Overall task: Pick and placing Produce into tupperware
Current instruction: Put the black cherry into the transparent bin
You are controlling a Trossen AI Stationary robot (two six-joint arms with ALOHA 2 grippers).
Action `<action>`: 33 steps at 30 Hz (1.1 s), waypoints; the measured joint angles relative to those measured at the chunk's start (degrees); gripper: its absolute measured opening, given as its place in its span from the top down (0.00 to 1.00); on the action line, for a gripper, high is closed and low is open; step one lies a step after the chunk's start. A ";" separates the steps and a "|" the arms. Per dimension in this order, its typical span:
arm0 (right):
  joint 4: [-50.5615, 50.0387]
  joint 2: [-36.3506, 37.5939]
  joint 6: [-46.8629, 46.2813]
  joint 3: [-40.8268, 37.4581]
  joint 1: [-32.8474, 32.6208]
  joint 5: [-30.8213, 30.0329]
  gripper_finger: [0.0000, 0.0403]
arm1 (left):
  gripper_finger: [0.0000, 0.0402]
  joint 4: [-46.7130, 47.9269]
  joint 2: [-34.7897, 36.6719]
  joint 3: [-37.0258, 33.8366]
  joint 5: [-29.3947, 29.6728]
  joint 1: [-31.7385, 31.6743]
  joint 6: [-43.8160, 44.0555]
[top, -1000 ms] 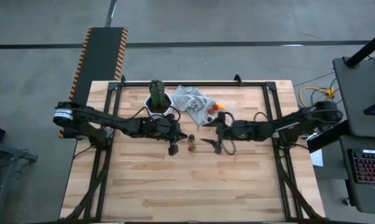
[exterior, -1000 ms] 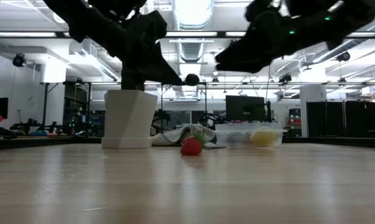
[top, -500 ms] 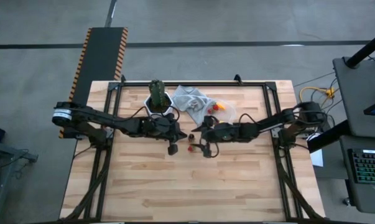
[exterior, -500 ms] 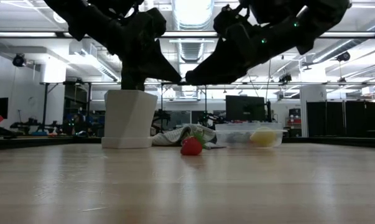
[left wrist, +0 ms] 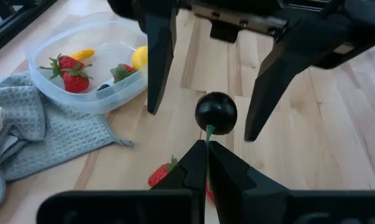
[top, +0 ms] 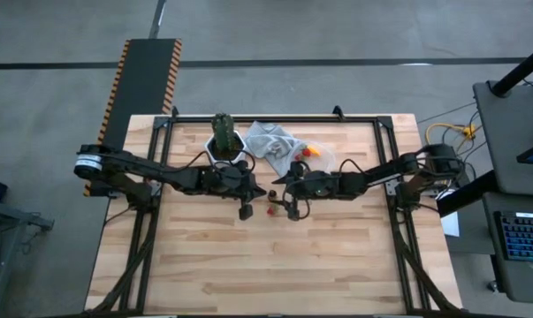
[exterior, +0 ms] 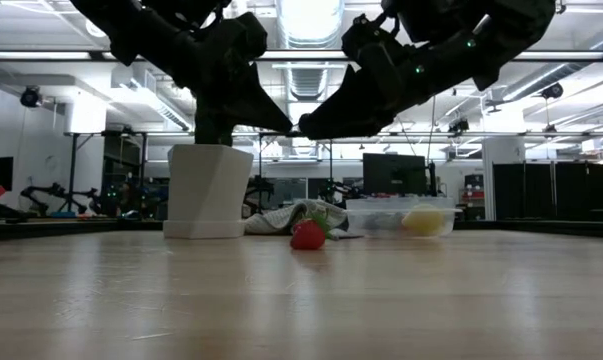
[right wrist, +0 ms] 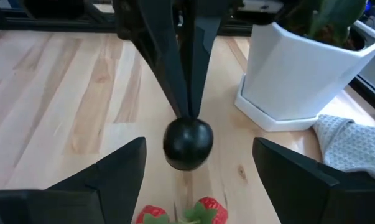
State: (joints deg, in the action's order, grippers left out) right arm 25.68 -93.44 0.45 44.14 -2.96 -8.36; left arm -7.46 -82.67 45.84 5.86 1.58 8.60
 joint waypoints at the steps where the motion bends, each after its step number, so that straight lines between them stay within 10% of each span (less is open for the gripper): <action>1: 0.15 -0.19 0.00 0.00 0.02 0.00 0.29 | 1.00 -0.03 0.00 0.00 0.00 0.00 0.00; 33: 0.26 -0.41 -0.39 0.50 0.02 0.00 0.65 | 1.00 -1.04 -0.33 -0.20 -0.06 0.00 0.00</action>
State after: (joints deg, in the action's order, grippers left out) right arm 25.93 -93.84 0.05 44.64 -2.94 -8.36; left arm -8.50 -83.00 45.65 5.80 1.58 8.60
